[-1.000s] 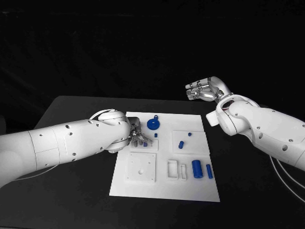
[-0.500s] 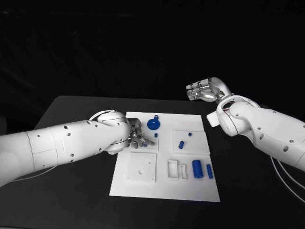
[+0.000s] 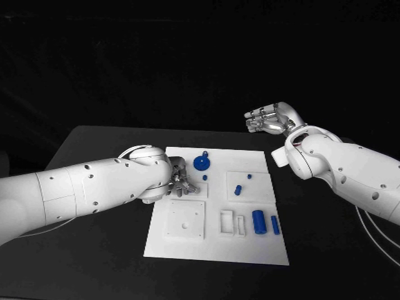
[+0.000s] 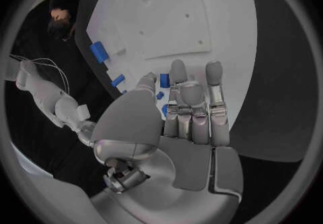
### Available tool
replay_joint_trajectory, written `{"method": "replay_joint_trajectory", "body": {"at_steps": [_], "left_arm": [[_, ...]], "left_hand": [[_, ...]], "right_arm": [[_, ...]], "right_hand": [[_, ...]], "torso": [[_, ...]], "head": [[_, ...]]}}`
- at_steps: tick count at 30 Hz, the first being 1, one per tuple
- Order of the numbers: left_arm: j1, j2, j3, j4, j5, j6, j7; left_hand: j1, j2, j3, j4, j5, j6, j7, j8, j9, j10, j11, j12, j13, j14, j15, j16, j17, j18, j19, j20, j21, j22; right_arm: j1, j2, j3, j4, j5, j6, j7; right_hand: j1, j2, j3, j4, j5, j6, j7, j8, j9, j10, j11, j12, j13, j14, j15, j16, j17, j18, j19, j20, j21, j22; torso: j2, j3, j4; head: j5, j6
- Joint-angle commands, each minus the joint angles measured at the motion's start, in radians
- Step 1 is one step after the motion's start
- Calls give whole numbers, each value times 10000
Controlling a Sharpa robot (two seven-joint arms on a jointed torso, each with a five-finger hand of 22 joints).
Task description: Assemble the parts on the task board
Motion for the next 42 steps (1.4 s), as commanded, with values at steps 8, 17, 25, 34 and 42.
{"method": "replay_joint_trajectory", "body": {"at_steps": [8, 17, 25, 34, 42], "left_arm": [[-4, 62, 2, -50, 198, 220, 41], [-4, 111, 1, -97, 262, 296, 29], [-4, 135, 0, -138, 297, 395, 14], [-4, 138, 0, -181, 302, 425, -6], [-4, 147, 1, -182, 321, 415, 55]], "left_hand": [[247, 185, -185, 102, 661, -881, -21, 950, 1748, 382, 17, -210, 203, -85, 72, -74, -90, -73, -41, 37, -12, 201], [245, 242, -150, 407, 740, -1030, -24, 1171, 1858, 358, 20, -238, 291, -102, 74, -62, -137, -73, -43, 39, -7, 199], [478, 342, 103, 613, 1845, -1104, -35, 1211, 1823, 354, 11, -277, 323, -112, 70, -45, -162, -73, -49, 36, 1, 201], [835, 270, 891, 567, 3458, -1253, -11, 1256, 1846, 345, 18, -372, 301, -149, 75, -49, -185, -73, -80, 33, 21, 204], [782, 201, 1711, 320, 4470, -1363, 40, 1329, 1895, 342, 38, -426, 296, -173, 83, -52, -210, -67, -113, 31, 61, 207]], "right_arm": [[-6, 6, 2, 19, -20, 50, 107], [-7, 5, 2, 20, -23, 55, 93], [-8, 8, 2, 36, -52, 80, 83], [-12, 0, 2, 52, -66, 101, 75], [-27, 0, 2, 57, -76, 124, 68]], "right_hand": [[-5, -82, -24, -23, 46, -40, 12, 4, 8, -88, 1, -31, -15, -83, 24, -35, -15, 114, -90, 26, 32, -12], [-3, -85, -24, -26, 41, -46, 13, 3, 8, -94, 4, -32, -15, -92, 28, -35, -15, 114, -97, 30, 31, -13], [-4, -86, -25, -25, 41, -53, 16, 3, 8, -97, 5, -31, -15, -97, 31, -35, -15, 117, -102, 31, 31, -13], [-4, -89, -25, -25, 49, -63, 20, 4, 9, -103, 10, -32, -15, -100, 31, -34, -15, 117, -107, 35, 32, -12], [-4, -89, -25, -25, 49, -63, 20, 4, 9, -103, 10, -32, -15, -100, 31, -34, -15, 117, -107, 35, 32, -12]], "torso": [[10, 1, 5], [1, -3, 8], [2, -3, 10], [3, -6, 6], [-1, -8, 7]], "head": [[-34, 3], [-52, -7], [-55, -15], [-54, -30], [-60, -35]]}}
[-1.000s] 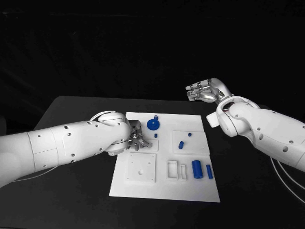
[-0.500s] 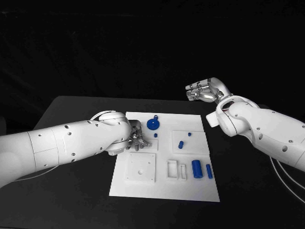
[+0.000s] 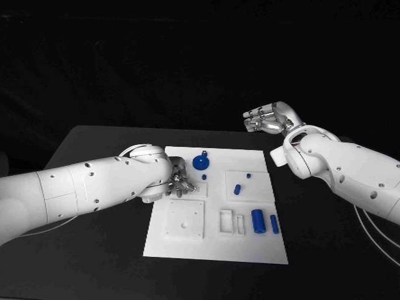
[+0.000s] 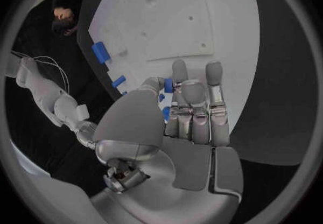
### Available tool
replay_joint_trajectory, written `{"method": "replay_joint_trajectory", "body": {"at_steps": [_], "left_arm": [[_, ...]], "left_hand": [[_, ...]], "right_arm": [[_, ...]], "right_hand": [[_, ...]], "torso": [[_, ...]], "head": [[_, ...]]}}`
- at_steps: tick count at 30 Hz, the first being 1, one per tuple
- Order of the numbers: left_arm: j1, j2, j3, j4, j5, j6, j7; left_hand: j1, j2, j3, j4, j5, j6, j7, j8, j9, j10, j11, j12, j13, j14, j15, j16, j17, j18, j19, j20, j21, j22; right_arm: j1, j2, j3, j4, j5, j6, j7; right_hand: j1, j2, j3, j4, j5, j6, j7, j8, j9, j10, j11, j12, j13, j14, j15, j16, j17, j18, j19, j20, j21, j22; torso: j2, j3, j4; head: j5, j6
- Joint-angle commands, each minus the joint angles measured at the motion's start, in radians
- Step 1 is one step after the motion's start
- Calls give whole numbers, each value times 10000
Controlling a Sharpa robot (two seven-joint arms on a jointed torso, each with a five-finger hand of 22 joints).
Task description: Assemble the parts on the task board
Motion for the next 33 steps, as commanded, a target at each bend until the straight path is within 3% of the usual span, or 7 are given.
{"method": "replay_joint_trajectory", "body": {"at_steps": [1, 5, 8, 14, 24, 33], "left_arm": [[-15, 12, -12, 5, 60, 130, 67], [-15, -1, -11, 39, 97, 77, 128], [-15, -10, -10, 57, 139, 38, 189], [-14, -37, -7, 81, 257, -32, 337], [-12, -85, 18, 87, 612, 33, 578], [-2, -129, 336, -11, 1379, 545, 746]], "left_hand": [[81, -50, 278, -160, 486, -74, 23, 19, -26, 338, 43, -57, -17, -63, -24, -14, -17, -66, -80, -7, 68, 204], [25, -18, 658, -463, 873, -94, 54, 37, -15, 343, 53, -78, -27, -67, -21, -12, -21, -51, -103, -9, 100, 208], [-337, 64, 1163, -936, 1059, -91, 69, 62, -16, 348, 61, -72, -24, -67, -18, -3, -27, -23, -142, -3, 179, 209], [-851, 307, 1838, -1628, 1079, -18, 78, 56, -83, 356, 79, -24, 2, -77, -12, 23, -34, 16, -234, 2, 354, 209], [-1242, 656, 2219, -2259, 1076, 140, 66, 28, -107, 356, 126, 86, 59, -88, -45, 49, -61, 17, -348, -25, 547, 207], [-1309, 752, 2241, -2544, 952, 218, 66, -15, -100, 329, 158, 127, 87, -142, -59, 90, -64, -1, -429, -37, 614, 208]], "right_arm": [[-17, 2, 2, 19, -66, 121, 76], [-41, 3, 2, 16, -67, 129, 73], [-59, 1, 2, 15, -68, 132, 72], [-89, 1, 2, 8, -69, 135, 75], [-119, 0, 1, -3, -69, 142, 75], [-133, 7, 1, -12, -69, 154, 74]], "right_hand": [[-5, -89, -25, -25, 49, -65, 22, 4, 9, -67, -26, -32, -15, -69, 2, -34, -15, 118, -72, -1, 32, -12], [-1, -90, -14, -29, 71, -71, 23, 3, 8, -72, -23, -32, -15, -76, 4, -36, -15, 120, -77, 1, 32, -12], [-1, -90, -14, -29, 71, -71, 23, 3, 8, -72, -23, -32, -15, -76, 4, -36, -15, 120, -77, 1, 32, -12], [-7, -90, -9, -26, 96, -73, 25, 4, 8, -75, -22, -32, -15, -77, 7, -35, -15, 117, -82, 4, 31, -13], [-19, -102, 14, -28, 181, -80, 25, 4, 9, -75, -21, -32, -15, -77, 6, -35, -15, 120, -80, 4, 32, -12], [-24, -102, 20, -26, 203, -81, 27, 5, 9, -76, -21, -32, -15, -78, 6, -34, -15, 120, -80, 5, 33, -12]], "torso": [[1, -1, 0], [4, -2, -1], [1, 0, -2], [1, 3, -2], [-1, 4, -3], [-6, 7, 4]], "head": [[-3, -8], [1, -7], [-4, -13], [-14, -26], [-20, -31], [-20, -50]]}}
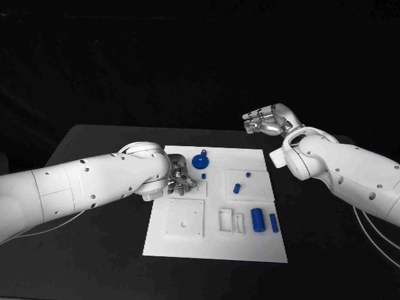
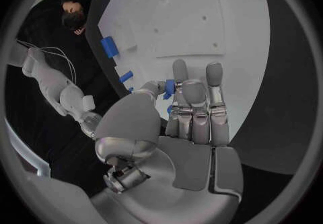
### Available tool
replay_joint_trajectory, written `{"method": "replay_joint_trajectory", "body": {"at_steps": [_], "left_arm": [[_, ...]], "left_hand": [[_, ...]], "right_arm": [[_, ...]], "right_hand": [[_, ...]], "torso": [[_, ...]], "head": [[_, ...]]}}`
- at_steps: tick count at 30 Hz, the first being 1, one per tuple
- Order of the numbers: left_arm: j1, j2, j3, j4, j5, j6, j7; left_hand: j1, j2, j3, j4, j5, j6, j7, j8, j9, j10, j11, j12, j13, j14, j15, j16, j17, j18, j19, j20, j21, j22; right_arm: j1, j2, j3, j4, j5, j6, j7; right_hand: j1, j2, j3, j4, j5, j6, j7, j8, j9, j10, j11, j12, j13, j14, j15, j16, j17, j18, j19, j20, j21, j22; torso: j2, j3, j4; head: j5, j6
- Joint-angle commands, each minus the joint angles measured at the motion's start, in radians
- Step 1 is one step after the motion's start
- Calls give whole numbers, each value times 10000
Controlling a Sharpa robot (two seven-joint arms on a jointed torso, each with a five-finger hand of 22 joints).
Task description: Assemble the parts on the task board
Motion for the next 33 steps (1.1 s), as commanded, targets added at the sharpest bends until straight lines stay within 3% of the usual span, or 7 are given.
{"method": "replay_joint_trajectory", "body": {"at_steps": [1, 6, 11, 23, 28, 33], "left_arm": [[16, -6, 99, -55, 740, 524, 293], [86, -10, 221, -201, 1045, 880, 294], [196, 18, 278, -416, 1301, 1500, 225], [381, 384, 300, -1322, 1605, 3213, -130], [441, 646, 300, -1727, 1668, 3615, -174], [467, 888, 299, -2029, 1681, 3779, -169]], "left_hand": [[24, 141, 1518, -1634, -63, 204, -98, 10, 7, 330, 88, 70, 14, -74, 12, 53, -10, -2, -111, 1, 73, 212], [8, 159, 1515, -1721, -59, 224, -100, 12, 28, 321, 88, 83, 25, -92, 11, 88, -7, -5, -136, -1, 96, 214], [-62, 201, 1506, -1886, -76, 257, -101, -37, 26, 301, 97, 101, 43, -155, 22, 168, 0, -11, -216, 2, 161, 216], [-99, 283, 1507, -2083, -138, 257, -93, -58, 83, 289, 95, 135, 72, -210, 21, 274, 21, -7, -281, 5, 258, 217], [-211, 384, 1472, -2261, -150, 157, -116, 29, 568, 238, 99, 275, 158, -269, 18, 418, 6, -5, -349, 5, 400, 214], [-201, 406, 1455, -2284, -175, 136, -105, 23, 695, 221, 88, 343, 192, -262, 13, 476, -2, -4, -351, -4, 443, 211]], "right_arm": [[-7, 7, 2, 5, -64, 138, 78], [-9, 12, 2, 0, -64, 141, 76], [-10, 20, 2, -3, -64, 143, 74], [-10, 38, 1, 3, -64, 155, 72], [-10, 54, 1, 11, -64, 149, 68], [-10, 71, 1, 14, -65, 151, 64]], "right_hand": [[-24, -102, 20, -26, 35, -45, -9, 5, 9, -76, -20, -32, -15, -80, 8, -34, -14, 120, -81, 5, 33, -12], [-24, -102, 20, -26, 35, -45, -9, 5, 9, -76, -20, -32, -15, -80, 8, -34, -14, 120, -81, 5, 33, -12], [-30, -110, 18, -27, 55, -49, -9, 4, 9, -80, -20, -32, -15, -84, 10, -35, -15, 120, -84, 6, 31, -13], [-30, -110, 18, -27, 55, -49, -9, 4, 9, -80, -20, -32, -15, -84, 10, -35, -15, 120, -84, 6, 31, -13], [-30, -110, 18, -27, 55, -49, -9, 4, 9, -80, -20, -32, -15, -84, 10, -35, -15, 120, -84, 6, 31, -13], [-30, -110, 18, -27, 55, -49, -9, 4, 9, -80, -20, -32, -15, -84, 10, -35, -15, 120, -84, 6, 31, -13]], "torso": [[-6, -1, 2], [-2, -1, -1], [-1, 1, 2], [10, 6, -16], [17, 7, -25], [9, 3, -12]], "head": [[5, -12], [24, -1], [32, -14], [51, -68], [56, -88], [42, -120]]}}
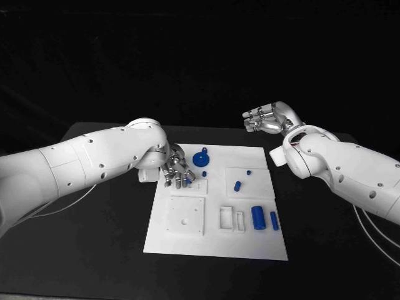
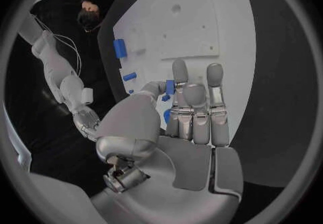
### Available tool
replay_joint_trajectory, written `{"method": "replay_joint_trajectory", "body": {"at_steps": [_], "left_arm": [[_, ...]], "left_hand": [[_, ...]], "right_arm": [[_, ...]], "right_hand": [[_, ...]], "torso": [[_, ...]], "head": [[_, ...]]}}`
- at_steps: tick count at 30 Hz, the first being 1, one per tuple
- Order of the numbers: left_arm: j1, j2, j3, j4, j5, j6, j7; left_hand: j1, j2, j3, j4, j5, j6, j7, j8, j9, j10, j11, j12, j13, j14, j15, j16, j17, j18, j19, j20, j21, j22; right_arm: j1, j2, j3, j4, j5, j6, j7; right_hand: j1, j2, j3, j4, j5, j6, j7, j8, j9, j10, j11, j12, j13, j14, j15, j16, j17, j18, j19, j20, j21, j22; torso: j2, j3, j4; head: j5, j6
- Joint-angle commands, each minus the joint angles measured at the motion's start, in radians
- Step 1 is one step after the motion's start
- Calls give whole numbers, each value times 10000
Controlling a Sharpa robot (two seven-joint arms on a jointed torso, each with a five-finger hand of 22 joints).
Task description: Assemble the parts on the task board
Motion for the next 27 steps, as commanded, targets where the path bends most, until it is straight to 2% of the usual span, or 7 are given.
{"method": "replay_joint_trajectory", "body": {"at_steps": [1, 7, 16, 27], "left_arm": [[32, 156, 8, -166, 198, 659, -46], [40, 471, -8, -523, 56, 912, -49], [41, 812, -43, -953, -157, 1385, -95], [41, 1059, -50, -1289, -300, 2012, -145]], "left_hand": [[41, 123, 1642, -1706, -37, 99, -140, 26, 76, 260, 51, 66, 24, -65, -6, 50, -19, -4, -60, -34, 65, 215], [99, 159, 1619, -1697, -153, 47, -132, 12, 189, 216, 49, 156, 65, -67, -5, 103, -44, 2, -67, -33, 121, 215], [268, 219, 1566, -1642, -553, -40, -112, -8, 284, 138, 56, 250, 104, -99, 11, 164, -83, 4, -98, -16, 145, 212], [325, 225, 1547, -1696, -682, -37, -110, -34, 309, 98, 56, 348, 152, -130, 14, 224, -100, -3, -123, -15, 175, 216]], "right_arm": [[-3, 21, 1, 17, -64, 129, 67], [-3, 43, 0, 35, -64, 137, 61], [-3, 64, 0, 54, -64, 147, 53], [-2, 86, 0, 58, -64, 149, 55]], "right_hand": [[10, -71, 18, -27, 57, -50, -8, 4, 9, -80, -19, -32, -15, -63, -11, -35, -15, 119, -85, 7, 31, -12], [4, -82, 2, -23, 81, -57, -7, 4, 8, -82, -18, -32, -15, -68, -9, -35, -15, 118, -89, 11, 32, -12], [-5, -89, -8, -17, 101, -60, -6, 2, 8, -88, -16, -33, -15, -71, -8, -35, -15, 119, -92, 12, 31, -13], [-3, -91, -10, -16, 123, -58, -9, 5, 9, -85, -19, -31, -15, -73, -7, -34, -14, 118, -97, 15, 31, -13]], "torso": [[-3, -3, 10], [-9, -2, 16], [-4, -9, 11], [-3, -15, 17]], "head": [[-19, -17], [-43, -39], [-58, -51], [-65, -92]]}}
